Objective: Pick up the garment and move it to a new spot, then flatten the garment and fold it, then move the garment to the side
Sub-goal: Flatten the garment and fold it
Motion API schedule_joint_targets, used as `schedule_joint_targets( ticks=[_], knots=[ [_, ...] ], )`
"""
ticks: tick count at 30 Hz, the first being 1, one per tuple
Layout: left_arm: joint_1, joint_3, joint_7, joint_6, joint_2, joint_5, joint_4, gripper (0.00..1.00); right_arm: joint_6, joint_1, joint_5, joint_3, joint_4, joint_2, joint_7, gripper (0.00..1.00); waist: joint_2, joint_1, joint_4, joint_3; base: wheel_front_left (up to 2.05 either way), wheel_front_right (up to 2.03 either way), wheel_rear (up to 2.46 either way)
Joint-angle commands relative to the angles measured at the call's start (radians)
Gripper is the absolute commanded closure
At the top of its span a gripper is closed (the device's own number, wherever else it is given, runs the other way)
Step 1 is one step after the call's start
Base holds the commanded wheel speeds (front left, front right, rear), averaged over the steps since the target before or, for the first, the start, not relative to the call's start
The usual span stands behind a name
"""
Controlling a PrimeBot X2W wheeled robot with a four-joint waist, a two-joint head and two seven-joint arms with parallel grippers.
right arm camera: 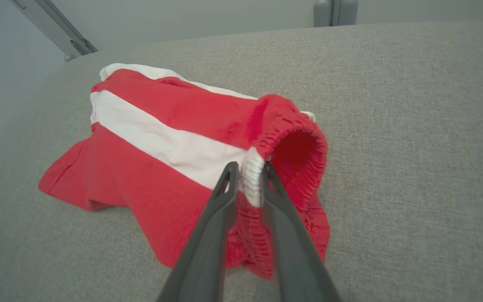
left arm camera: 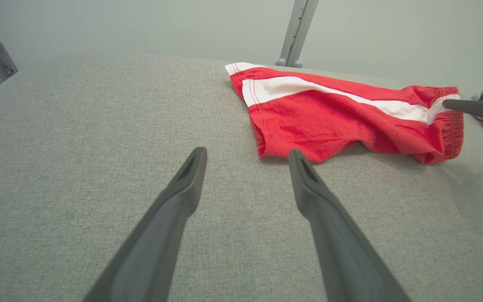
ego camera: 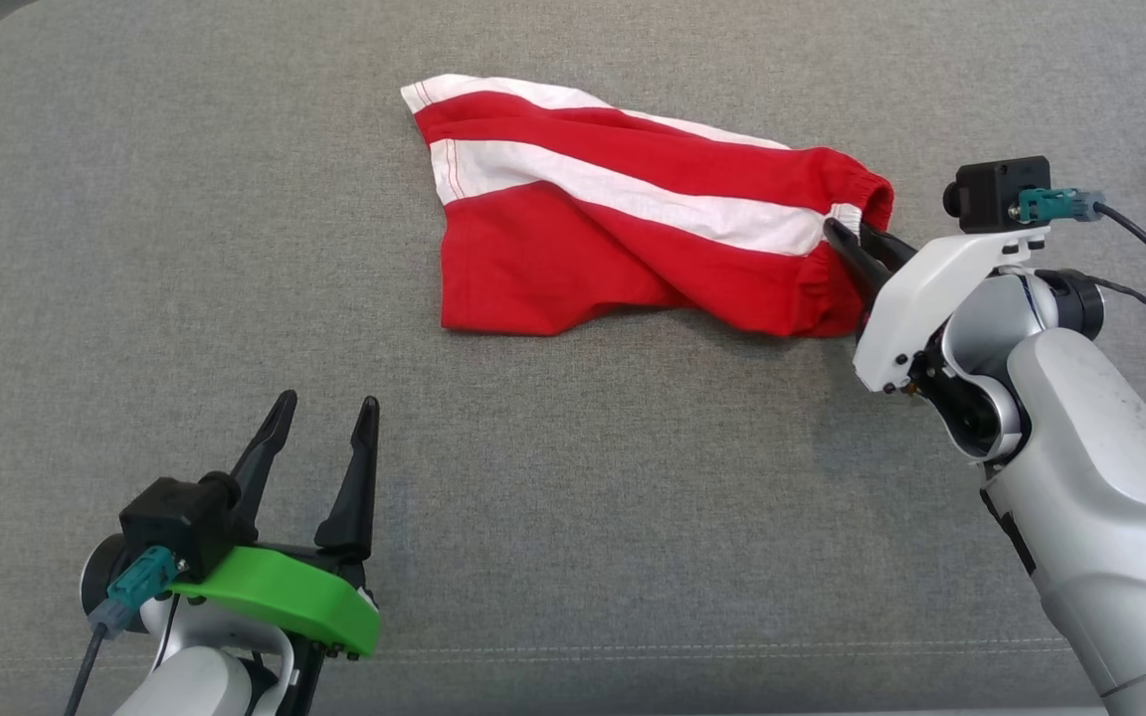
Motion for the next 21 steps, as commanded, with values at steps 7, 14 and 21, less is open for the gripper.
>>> schedule_joint_targets(
  ticks=[7,14,21],
  knots=[
    [-0.013,0.002,-0.011,-0.009,-0.008,-0.011,0.009,0.0,0.0,-0.002,0.007,-0.014,0.026,-0.008,0.025,1.0,0.0,0.0,-0.004,-0.002,0.0,0.0,0.0],
    [-0.075,-0.016,0.014,-0.06,-0.033,-0.036,0.05,0.0,0.0,-0.018,0.055,-0.013,0.05,-0.014,0.025,1.0,0.0,0.0,-0.013,-0.006,0.0,0.0,0.0],
    [-0.256,-0.032,0.09,-0.166,-0.133,-0.108,0.197,0.0,0.0,0.001,0.122,0.016,-0.019,-0.061,0.048,1.0,0.0,0.0,-0.042,0.007,0.0,0.0,0.0]
  ],
)
